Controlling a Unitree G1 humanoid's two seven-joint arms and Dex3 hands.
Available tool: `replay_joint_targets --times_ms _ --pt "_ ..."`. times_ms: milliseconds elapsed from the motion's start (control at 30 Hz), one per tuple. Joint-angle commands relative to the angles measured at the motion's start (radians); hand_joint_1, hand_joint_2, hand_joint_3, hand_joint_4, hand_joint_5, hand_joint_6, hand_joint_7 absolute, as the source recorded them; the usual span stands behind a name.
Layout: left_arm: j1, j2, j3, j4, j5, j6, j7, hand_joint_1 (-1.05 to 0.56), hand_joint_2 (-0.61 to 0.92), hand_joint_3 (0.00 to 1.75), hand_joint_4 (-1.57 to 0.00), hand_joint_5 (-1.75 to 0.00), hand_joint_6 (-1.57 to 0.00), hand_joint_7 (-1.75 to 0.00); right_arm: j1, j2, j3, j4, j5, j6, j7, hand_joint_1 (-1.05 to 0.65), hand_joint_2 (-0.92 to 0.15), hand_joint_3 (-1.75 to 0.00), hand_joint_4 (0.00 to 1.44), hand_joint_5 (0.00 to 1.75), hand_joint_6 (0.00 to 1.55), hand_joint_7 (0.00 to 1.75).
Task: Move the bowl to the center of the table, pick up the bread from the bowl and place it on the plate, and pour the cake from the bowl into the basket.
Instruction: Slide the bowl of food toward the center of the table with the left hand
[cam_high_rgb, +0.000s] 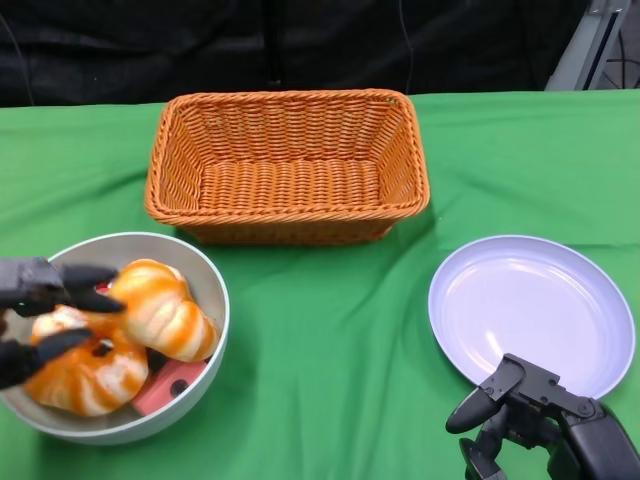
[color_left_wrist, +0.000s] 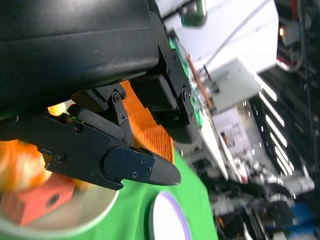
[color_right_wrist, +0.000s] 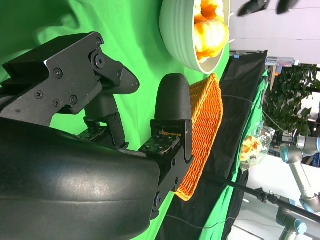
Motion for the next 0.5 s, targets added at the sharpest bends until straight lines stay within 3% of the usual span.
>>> replay_joint_targets --times_ms 33,267,433,500 --pt "-0.019 0.043 0.027 0.0 0.014 0.045 0.043 -0.66 0.92 0.25 -0.82 -0.22 -0.8 0.0 0.007 -0.006 -0.002 -0.014 0.004 0.01 -0.006 0.07 -0.6 -0.92 0.63 1.64 0.6 1.34" --pt "-0.088 0.094 0.057 0.072 0.06 0.088 0.11 -0.7 0.92 0.3 -0.66 -0.06 -0.6 0.0 0.007 -0.008 -0.001 -0.024 -0.005 0.02 -0.012 0.09 -0.6 -0.94 0.63 1.65 0.6 1.36" --pt "-0.134 0.113 0.062 0.134 0.089 0.095 0.137 -0.65 0.92 0.32 -0.65 -0.04 -0.57 0.0 0.006 -0.009 0.0 -0.019 -0.006 0.013 -0.014 0.1 -0.59 -0.95 0.63 1.65 0.6 1.35" --pt "-0.189 0.15 0.051 0.226 0.146 0.1 0.172 -0.64 0.92 0.33 -0.61 -0.02 -0.54 0.0 0.007 -0.008 0.0 -0.023 -0.002 0.022 -0.014 0.1 -0.59 -0.95 0.63 1.65 0.6 1.35"
